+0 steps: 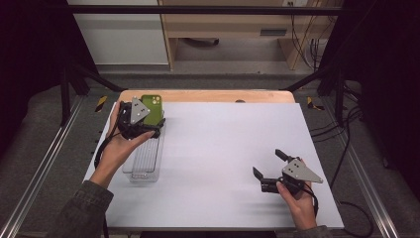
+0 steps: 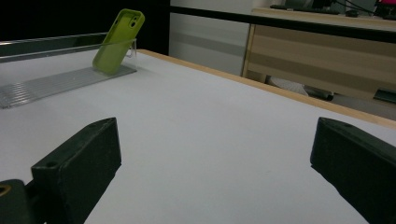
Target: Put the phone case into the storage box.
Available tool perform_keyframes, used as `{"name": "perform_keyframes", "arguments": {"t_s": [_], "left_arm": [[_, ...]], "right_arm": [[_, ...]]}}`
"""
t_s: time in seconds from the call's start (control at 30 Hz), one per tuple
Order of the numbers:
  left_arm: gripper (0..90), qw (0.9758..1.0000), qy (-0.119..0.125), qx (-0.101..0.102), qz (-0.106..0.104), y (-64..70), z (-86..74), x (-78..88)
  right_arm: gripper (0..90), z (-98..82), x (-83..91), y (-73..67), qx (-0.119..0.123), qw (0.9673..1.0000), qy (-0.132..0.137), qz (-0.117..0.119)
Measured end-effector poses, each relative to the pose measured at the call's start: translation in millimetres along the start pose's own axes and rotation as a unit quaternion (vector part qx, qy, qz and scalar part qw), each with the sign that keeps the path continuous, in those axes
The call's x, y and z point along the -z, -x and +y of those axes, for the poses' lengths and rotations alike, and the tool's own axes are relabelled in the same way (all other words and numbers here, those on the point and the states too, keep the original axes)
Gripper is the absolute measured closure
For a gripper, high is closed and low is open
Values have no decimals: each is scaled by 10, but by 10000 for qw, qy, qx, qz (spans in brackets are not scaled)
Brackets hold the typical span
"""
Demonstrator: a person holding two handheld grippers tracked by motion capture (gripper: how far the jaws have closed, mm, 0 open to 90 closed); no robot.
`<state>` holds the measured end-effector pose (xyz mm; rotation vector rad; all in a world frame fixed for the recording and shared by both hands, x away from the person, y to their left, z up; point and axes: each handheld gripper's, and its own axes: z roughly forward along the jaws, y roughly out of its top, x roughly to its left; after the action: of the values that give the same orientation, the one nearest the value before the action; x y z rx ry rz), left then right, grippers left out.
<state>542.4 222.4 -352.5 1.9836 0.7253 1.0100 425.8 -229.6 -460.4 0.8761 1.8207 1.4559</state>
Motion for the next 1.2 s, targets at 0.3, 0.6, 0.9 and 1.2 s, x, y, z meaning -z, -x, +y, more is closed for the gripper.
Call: {"name": "perform_keyframes", "arguments": {"t_s": [0.3, 0.6, 0.9, 1.2], "left_arm": [[30, 9994, 132, 239, -195, 38, 2, 60], [30, 9989, 188, 329, -285, 77, -32, 85], [30, 9982, 216, 454, -333, 129, -67, 125], [30, 9969, 344, 609, -361, 185, -120, 215]], "right_arm": [[21, 0, 0, -2, 2, 10000, -2, 13], [21, 0, 1, -3, -7, 10000, -4, 20], [21, -1, 1, -7, -17, 10000, -7, 34], [21, 0, 1, -12, 3, 10000, 0, 50]]}}
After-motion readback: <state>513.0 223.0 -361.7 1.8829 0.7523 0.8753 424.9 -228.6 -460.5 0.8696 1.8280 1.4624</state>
